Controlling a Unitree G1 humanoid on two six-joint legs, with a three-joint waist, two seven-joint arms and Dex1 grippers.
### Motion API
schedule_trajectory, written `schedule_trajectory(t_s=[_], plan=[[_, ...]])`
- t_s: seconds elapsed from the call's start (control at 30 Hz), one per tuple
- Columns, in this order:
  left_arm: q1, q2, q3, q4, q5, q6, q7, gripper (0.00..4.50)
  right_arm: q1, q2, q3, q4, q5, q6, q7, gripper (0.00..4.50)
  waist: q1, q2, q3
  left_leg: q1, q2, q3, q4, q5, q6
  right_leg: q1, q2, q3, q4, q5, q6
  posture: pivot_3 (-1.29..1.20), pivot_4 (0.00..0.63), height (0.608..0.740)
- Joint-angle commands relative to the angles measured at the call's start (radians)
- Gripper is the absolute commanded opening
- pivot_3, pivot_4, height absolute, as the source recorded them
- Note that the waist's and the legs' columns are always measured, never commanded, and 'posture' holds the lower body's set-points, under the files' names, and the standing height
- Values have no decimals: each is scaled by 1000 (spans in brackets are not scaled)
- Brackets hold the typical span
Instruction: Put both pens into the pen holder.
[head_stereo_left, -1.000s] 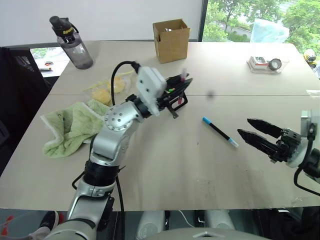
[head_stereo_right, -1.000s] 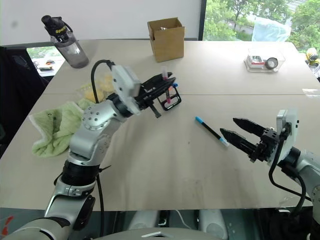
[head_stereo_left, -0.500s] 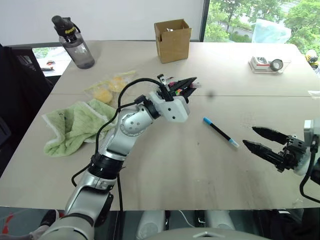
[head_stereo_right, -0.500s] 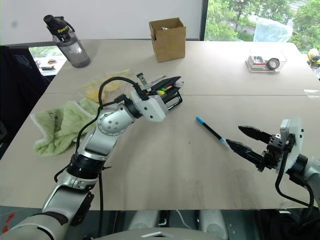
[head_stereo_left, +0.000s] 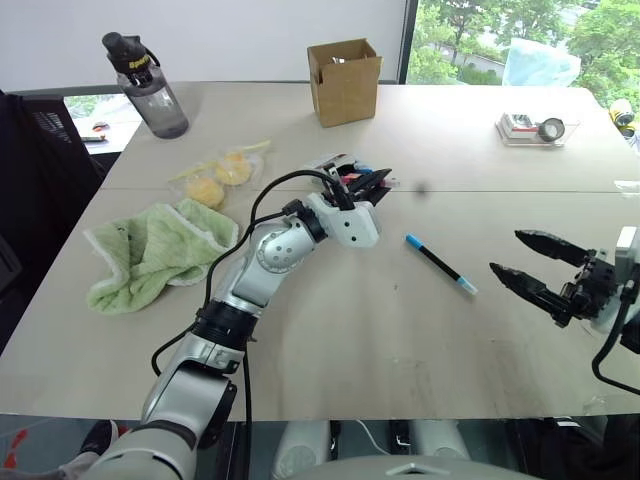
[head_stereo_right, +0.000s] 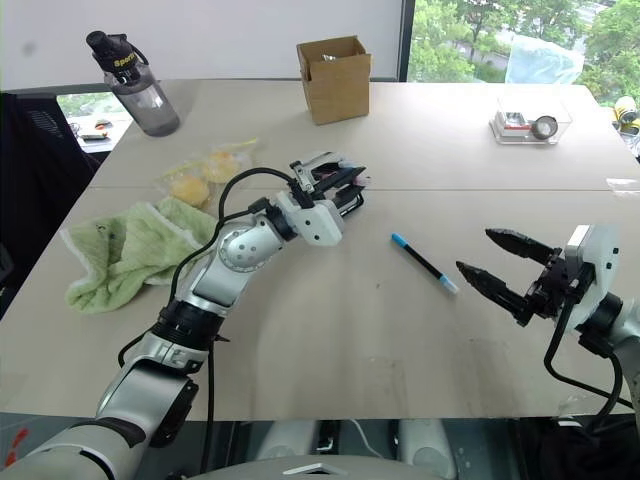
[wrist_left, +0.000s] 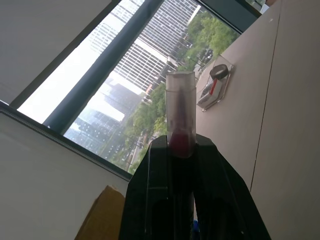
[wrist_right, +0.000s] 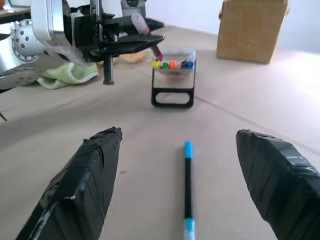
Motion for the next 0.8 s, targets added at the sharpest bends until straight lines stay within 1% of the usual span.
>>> schedule_trajectory(t_s=[0.03, 0.27, 0.43, 0.5, 0.53, 0.57, 0.63, 0.67, 0.73, 0.77, 0.8], plan=[[-34, -2, 5, 21, 4, -50, 21, 0, -5, -3, -2, -7, -22, -53, -4, 3883, 0, 0, 0, 0, 0, 0, 0, 0, 0, 0, 0, 0, 0, 0, 0, 0, 150, 736], [-43, 11, 2, 96, 24, -77, 23, 0, 9, -14, 3, -7, -45, -81, 4, 3883, 0, 0, 0, 0, 0, 0, 0, 0, 0, 0, 0, 0, 0, 0, 0, 0, 150, 736], [-75, 24, 13, 170, 24, -102, 30, 0, 9, -15, 6, -15, -37, -83, 6, 3883, 0, 0, 0, 1, 0, 1, 0, 0, 0, 0, 0, 0, 2, 0, 0, 0, 150, 736], [-95, 30, 11, 194, 29, -120, 34, 1028, 5, -16, 7, -15, -34, -82, 5, 3931, 0, 0, 0, 1, 0, 1, 0, 0, 0, 0, 0, 0, 2, 0, 0, 0, 150, 736], [-101, 32, 10, 203, 32, -127, 36, 1158, 5, -17, 8, -14, -34, -82, 5, 3931, 0, 0, 0, 1, 0, 1, 0, 0, 0, 0, 0, 0, 2, 0, 0, 0, 150, 736], [-108, 33, 10, 213, 33, -133, 37, 1698, 4, -17, 9, -12, -35, -83, 6, 3931, 0, 0, 0, 1, 0, 1, 0, 0, 0, 0, 0, 0, 2, 0, 0, 0, 150, 736], [-116, 33, 10, 228, 35, -141, 40, 2424, 5, -18, 12, -8, -38, -86, 8, 3931, 0, 0, 0, 1, 0, 1, 0, 0, 0, 0, 0, 0, 2, 0, 0, 0, 150, 736], [-119, 33, 11, 234, 37, -141, 43, 2876, 5, -18, 14, -6, -40, -87, 9, 3931, 0, 0, 0, 1, 0, 1, 0, 0, 0, 0, 0, 0, 2, 0, 0, 0, 150, 736], [-123, 34, 14, 243, 44, -135, 53, 3645, 5, -18, 21, -2, -44, -91, 7, 3931, 0, 0, 0, 1, 0, 1, 0, 0, 0, 0, 0, 0, 2, 0, 0, 0, 150, 736], [-123, 33, 17, 244, 43, -131, 57, 4177, 5, -17, 25, -1, -47, -94, 5, 3931, 0, 0, 0, 1, 0, 2, 0, 0, 0, 0, 0, 0, 2, 0, 0, 0, 150, 736], [-123, 32, 21, 243, 43, -123, 63, 4421, 5, -16, 32, 0, -53, -98, 4, 3931, 0, 0, 0, 1, 0, 2, 1, 0, 0, 0, 0, 0, 2, 0, 0, 0, 150, 736]])
